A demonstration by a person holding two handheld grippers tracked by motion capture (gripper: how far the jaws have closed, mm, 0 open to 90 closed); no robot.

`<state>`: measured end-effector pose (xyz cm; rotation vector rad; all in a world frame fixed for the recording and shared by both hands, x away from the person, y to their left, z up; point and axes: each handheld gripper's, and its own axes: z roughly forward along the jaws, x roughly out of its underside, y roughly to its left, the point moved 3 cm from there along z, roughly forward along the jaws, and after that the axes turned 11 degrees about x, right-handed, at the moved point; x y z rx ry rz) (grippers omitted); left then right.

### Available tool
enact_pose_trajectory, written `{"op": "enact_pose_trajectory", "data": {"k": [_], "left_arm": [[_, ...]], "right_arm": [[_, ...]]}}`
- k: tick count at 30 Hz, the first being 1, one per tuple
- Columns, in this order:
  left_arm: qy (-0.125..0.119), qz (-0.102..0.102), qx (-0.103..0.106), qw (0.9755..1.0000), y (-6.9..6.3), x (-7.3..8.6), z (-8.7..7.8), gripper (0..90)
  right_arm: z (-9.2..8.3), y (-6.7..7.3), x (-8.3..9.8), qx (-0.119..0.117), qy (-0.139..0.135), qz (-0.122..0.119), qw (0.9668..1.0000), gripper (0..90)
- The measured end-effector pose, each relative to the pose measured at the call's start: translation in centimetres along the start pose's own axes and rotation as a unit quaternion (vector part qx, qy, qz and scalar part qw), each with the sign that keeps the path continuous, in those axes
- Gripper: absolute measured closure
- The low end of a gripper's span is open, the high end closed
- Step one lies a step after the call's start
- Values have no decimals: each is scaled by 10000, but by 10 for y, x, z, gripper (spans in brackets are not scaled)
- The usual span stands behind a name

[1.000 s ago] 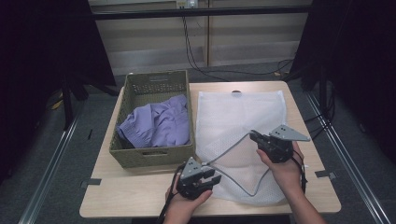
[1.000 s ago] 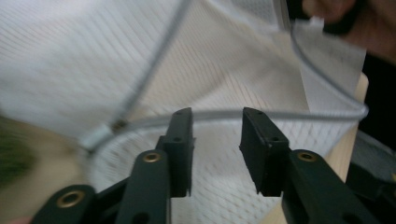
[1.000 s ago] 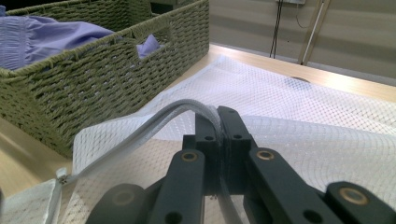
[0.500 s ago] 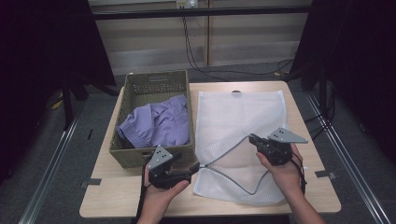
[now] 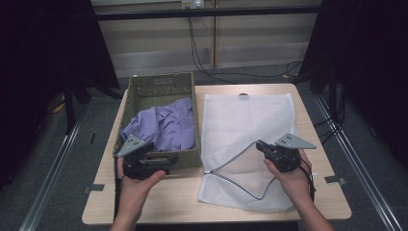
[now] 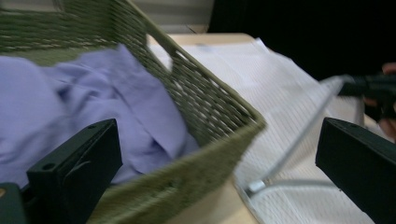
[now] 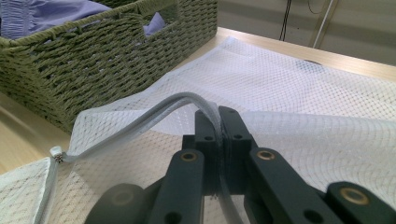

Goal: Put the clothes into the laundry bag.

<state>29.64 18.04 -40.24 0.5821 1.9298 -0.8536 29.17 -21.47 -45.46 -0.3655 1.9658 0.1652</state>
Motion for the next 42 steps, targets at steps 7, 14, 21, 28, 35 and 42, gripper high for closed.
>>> {"op": "enact_pose_trajectory", "data": {"k": [7,14,21,28,35,42], "left_arm": [[162,-128,-523,9984,42,-15,-9,31],[479,-102,-863,9951,71,-37,5,102],[995,-225,-1239,9870,100,-49,31,145],[1703,-618,-1534,9714,121,-46,55,171],[1689,-672,-1439,9727,124,-56,66,173],[2462,-1067,-1520,9513,144,-35,90,240]], "right_arm": [[3,4,2,-106,25,-52,9999,878],[6,8,3,-135,72,-93,9998,878],[5,9,3,-168,59,-106,9998,873],[8,10,6,-211,115,-81,9997,869],[10,11,9,-254,163,-67,9995,866],[10,11,10,-269,168,-42,9995,866]]}}
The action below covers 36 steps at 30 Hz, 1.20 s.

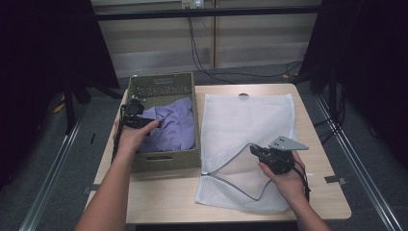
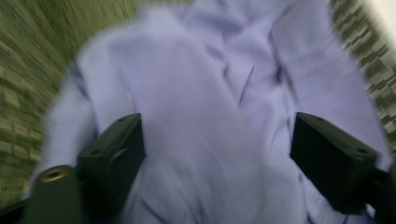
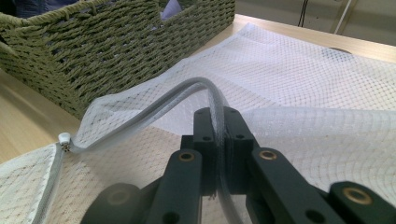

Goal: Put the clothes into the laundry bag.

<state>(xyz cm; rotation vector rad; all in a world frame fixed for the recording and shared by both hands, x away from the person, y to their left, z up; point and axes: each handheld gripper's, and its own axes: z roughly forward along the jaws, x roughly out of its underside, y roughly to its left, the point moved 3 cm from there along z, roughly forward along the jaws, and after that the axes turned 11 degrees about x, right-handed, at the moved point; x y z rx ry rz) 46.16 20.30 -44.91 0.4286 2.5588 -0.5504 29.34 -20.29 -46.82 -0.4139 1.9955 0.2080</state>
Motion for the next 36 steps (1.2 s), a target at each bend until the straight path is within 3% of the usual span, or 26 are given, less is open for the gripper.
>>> {"op": "enact_pose_trajectory", "data": {"k": [3,6,8,9,11,13,14,15,16,17,18,19,20,21,22,23,25,26,29,33,35,36], "left_arm": [[304,-132,-14,9994,7,-1,11,275],[748,-33,-131,9971,8,0,24,331],[1164,181,-259,9927,7,4,31,501],[1393,291,-283,9894,5,5,33,716],[1421,322,-270,9890,2,4,33,862],[1147,210,106,9931,-5,-3,26,872],[775,215,647,9947,-12,-10,20,873],[425,358,1264,9904,-20,-16,14,873],[51,459,1896,9808,-31,-20,11,873],[-218,477,2243,9731,-39,-22,9,873],[-413,632,2570,9635,-46,-24,8,872],[-457,807,2626,9604,-49,-24,10,869],[-327,893,2287,9688,-48,-22,18,856],[-101,876,1848,9788,-44,-20,26,807],[241,781,1408,9867,-38,-15,36,755],[403,725,1257,9886,-34,-13,41,729],[558,710,1161,9891,-34,-12,49,562],[634,730,1008,9902,-35,-13,52,448],[585,424,808,9941,-33,-18,57,74],[606,440,542,9957,-38,-20,71,0],[1008,459,435,9929,-38,-14,87,0],[1356,399,430,9890,-39,-9,93,0]], "right_arm": [[0,1,1,-21,14,-11,10000,866],[0,0,3,-36,18,-25,10000,866],[1,-1,5,-44,29,-35,10000,866],[1,-2,6,-46,46,-23,10000,867],[2,-3,7,-54,54,-21,10000,867],[2,-4,8,-42,62,-15,10000,867],[2,-3,8,-35,52,7,10000,868],[2,-3,8,-41,52,2,10000,868],[2,-2,7,-40,40,-13,10000,868],[2,-2,6,-37,42,-22,10000,868],[2,-1,6,-32,30,-42,10000,868],[3,-1,6,-25,24,-43,10000,868],[3,0,6,-29,37,-26,10000,868],[3,0,6,-38,59,-33,10000,868],[4,1,7,-40,60,-31,10000,868],[4,1,7,-50,63,-61,9999,868],[5,1,8,-57,69,-54,9999,868],[5,1,8,-64,76,-31,9999,868],[6,0,11,-94,94,-31,9999,868],[8,-1,14,-97,128,-48,9999,868],[8,0,14,-102,135,-9,9999,867],[9,0,15,-109,134,-56,9998,866]]}}
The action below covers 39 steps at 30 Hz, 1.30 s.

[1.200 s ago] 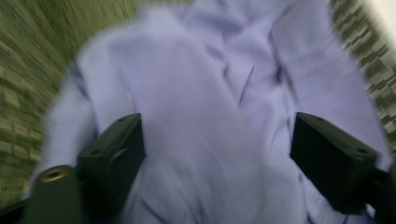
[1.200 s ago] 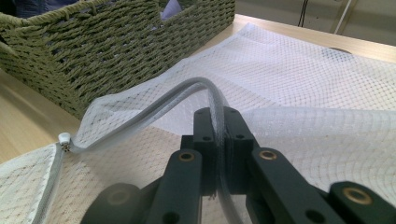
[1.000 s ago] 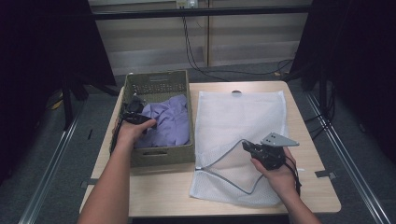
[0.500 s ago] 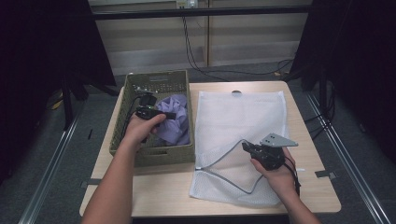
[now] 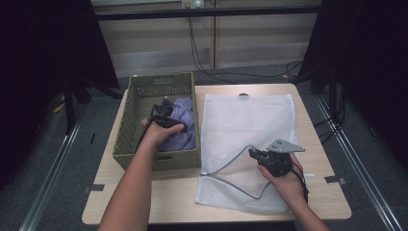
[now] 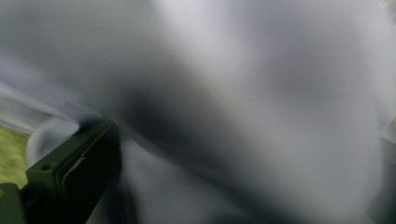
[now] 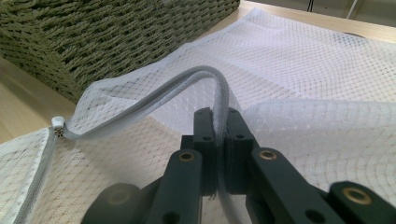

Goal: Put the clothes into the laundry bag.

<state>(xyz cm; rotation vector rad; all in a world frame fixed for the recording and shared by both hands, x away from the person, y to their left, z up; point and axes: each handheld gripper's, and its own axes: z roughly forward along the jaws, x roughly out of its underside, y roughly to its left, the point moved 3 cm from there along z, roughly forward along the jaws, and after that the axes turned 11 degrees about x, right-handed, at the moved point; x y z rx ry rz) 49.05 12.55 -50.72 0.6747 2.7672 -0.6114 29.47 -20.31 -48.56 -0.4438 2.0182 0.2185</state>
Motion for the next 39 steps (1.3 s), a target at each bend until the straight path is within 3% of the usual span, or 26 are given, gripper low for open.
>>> {"op": "enact_pose_trajectory", "data": {"k": [1,3,6,8,10,11,13,17,19,20,21,24,25,27,28,30,31,32,33,34,35,39], "left_arm": [[143,199,-163,9996,-3,0,4,0],[333,135,-435,9984,-5,-4,5,29],[381,29,-611,9974,-7,-8,2,115],[310,30,-692,9971,-5,-7,-3,258],[331,285,-616,9971,-5,-8,-9,415],[370,487,-566,9965,-7,-8,-11,584],[404,728,-577,9949,-9,-8,-11,705],[-49,551,-335,9979,-8,-6,-22,755],[-547,462,-251,9971,-10,-7,-37,759],[-736,537,-264,9955,-10,-7,-47,760],[-986,561,-265,9932,-12,-7,-57,760],[-1858,555,-24,9810,-17,1,-86,760],[-1969,681,-28,9781,-16,5,-94,760],[-2238,743,-123,9717,-17,13,-106,760],[-2460,758,-171,9662,-16,17,-113,760],[-2785,708,-125,9577,-14,23,-122,758],[-2977,676,-80,9522,-13,26,-127,758],[-3201,641,1,9452,-11,29,-133,758],[-3300,610,8,9420,-11,31,-135,758],[-3437,594,-11,9372,-11,33,-139,759],[-3478,624,-3,9355,-11,34,-141,758],[-3797,735,-121,9221,-16,40,-151,759]], "right_arm": [[0,1,1,1,16,-3,10000,865],[1,2,3,-25,67,-34,10000,864],[2,3,5,-32,111,-15,9999,864],[3,5,6,-46,152,-36,9999,864],[4,7,6,-81,152,-41,9998,865],[4,8,5,-83,137,-62,9999,864],[5,9,5,-97,149,-60,9998,865],[6,8,5,-114,148,-41,9998,868],[5,7,4,-99,121,-40,9999,870],[5,6,4,-101,115,-37,9999,871],[4,5,3,-115,98,-47,9999,871],[3,3,2,-112,84,-31,9999,872],[3,2,2,-108,78,-65,9999,872],[2,0,2,-91,69,-76,9999,873],[2,-1,2,-91,77,-43,9999,873],[1,-3,2,-78,82,-6,9999,873],[0,-3,2,-77,69,7,9999,873],[-2,-3,1,-69,61,22,10000,873],[-3,-2,1,-73,42,34,10000,874],[-4,-3,1,-71,42,16,10000,874],[-4,-3,1,-72,23,-14,10000,874],[-3,-3,1,-82,21,18,10000,875]]}}
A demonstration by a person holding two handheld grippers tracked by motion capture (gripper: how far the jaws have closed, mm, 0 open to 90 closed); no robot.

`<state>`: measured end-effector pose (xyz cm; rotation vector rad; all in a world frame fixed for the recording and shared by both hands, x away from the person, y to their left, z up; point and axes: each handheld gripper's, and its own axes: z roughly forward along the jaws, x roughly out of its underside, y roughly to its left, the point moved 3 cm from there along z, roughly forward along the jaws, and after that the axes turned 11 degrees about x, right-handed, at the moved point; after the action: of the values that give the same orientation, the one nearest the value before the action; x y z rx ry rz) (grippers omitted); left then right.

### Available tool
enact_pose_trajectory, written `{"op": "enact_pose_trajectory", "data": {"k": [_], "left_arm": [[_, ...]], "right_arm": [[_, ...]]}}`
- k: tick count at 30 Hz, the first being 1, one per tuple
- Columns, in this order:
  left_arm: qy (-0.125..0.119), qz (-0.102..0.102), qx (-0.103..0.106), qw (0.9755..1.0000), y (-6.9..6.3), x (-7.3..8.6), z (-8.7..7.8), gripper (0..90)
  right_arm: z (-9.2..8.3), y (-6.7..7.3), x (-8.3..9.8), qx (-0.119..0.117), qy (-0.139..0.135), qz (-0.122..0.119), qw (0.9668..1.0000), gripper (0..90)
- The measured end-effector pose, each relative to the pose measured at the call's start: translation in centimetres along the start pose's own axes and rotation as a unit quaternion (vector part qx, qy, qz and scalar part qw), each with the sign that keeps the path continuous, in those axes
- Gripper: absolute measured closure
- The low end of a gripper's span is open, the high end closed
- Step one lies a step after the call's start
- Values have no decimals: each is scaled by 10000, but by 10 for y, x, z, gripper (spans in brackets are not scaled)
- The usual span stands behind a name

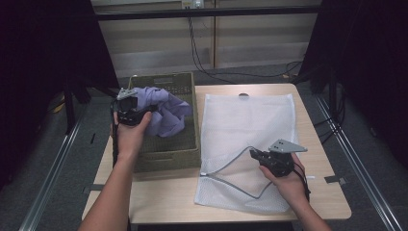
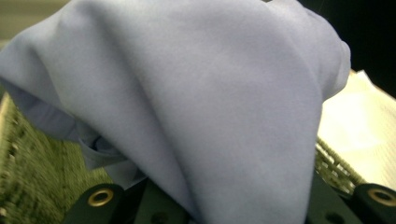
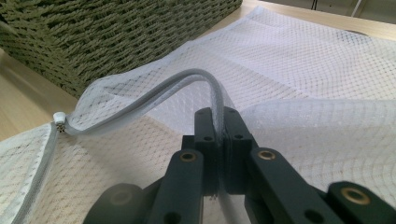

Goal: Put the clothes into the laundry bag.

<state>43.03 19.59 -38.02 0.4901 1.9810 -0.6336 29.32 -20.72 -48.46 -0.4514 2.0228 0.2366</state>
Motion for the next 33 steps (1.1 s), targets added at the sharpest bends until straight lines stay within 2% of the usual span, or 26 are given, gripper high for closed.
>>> {"op": "enact_pose_trajectory", "data": {"k": [3,6,7,11,12,14,16,18,21,22,24,26,28,30,33], "left_arm": [[-217,103,-75,9997,-3,-2,-5,759],[-449,158,-23,9989,-4,-5,-10,759],[-498,124,71,9987,-4,-5,-11,759],[-743,81,89,9972,-4,-6,-17,760],[-817,91,57,9966,-5,-6,-19,760],[-877,113,37,9961,-7,-6,-25,760],[-1016,88,41,9948,-9,-6,-29,760],[-1061,100,19,9943,-10,-7,-34,760],[-1171,28,186,9929,-10,-7,-43,759],[-1228,35,148,9923,-11,-8,-46,759],[-1330,-5,265,9908,-12,-9,-52,759],[-1424,5,262,9895,-14,-12,-57,759],[-1484,58,302,9885,-18,-14,-63,759],[-1509,213,327,9878,-24,-16,-69,759],[-1602,277,474,9856,-33,-17,-76,759]], "right_arm": [[2,2,0,-23,8,7,10000,876],[4,3,0,-37,21,-5,10000,876],[4,4,0,-40,7,6,10000,876],[3,3,0,-52,-16,29,10000,876],[3,4,-1,-32,-25,47,10000,876],[2,3,-1,161,-43,116,9998,882],[3,0,-2,162,-69,238,9996,886],[3,0,-2,106,-71,248,9996,887],[5,2,-1,73,-51,215,9997,888],[5,2,-1,54,-46,234,9997,888],[5,3,-2,62,-44,232,9997,887],[5,4,-2,28,-55,226,9997,888],[6,5,-2,29,-60,208,9998,888],[7,6,-2,16,-56,203,9998,887],[8,7,-2,25,-56,228,9997,888]]}}
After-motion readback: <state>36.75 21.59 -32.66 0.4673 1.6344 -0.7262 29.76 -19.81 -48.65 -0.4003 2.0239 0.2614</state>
